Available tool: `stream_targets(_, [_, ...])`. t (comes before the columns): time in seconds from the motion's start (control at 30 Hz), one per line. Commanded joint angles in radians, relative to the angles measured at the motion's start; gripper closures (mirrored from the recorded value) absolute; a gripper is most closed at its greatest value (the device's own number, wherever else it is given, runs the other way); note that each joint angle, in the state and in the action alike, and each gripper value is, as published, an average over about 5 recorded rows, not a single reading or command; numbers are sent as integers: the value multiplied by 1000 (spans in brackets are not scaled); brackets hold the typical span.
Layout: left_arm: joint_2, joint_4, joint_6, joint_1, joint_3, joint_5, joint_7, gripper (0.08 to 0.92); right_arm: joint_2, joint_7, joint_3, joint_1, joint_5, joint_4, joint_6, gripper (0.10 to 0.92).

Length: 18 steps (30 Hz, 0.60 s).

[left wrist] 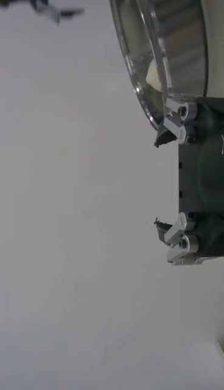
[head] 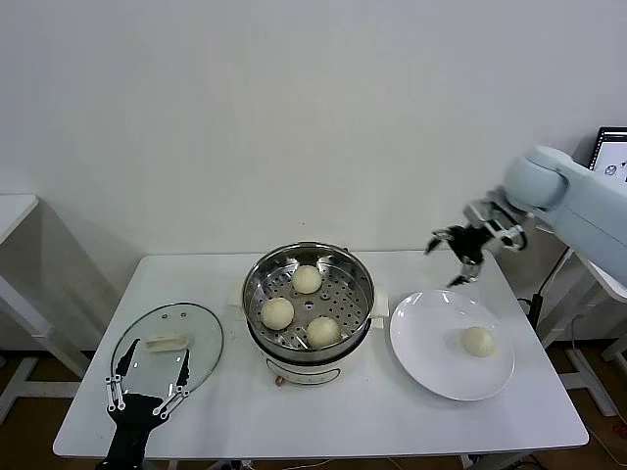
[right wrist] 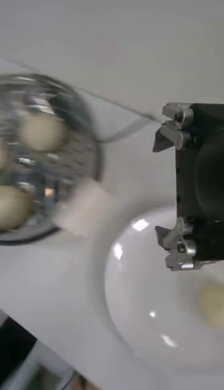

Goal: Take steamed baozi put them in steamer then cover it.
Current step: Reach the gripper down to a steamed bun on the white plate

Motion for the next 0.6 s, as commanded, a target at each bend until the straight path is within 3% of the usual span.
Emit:
stream_targets(0.03, [-3, -3, 3, 8, -4, 1, -1, 177, -89, 2, 74, -262, -84, -116, -110, 203])
stream_targets(0.6, [-9, 7, 5, 11, -10, 2, -9, 177, 38, 76, 113, -344, -160, -207, -98, 203])
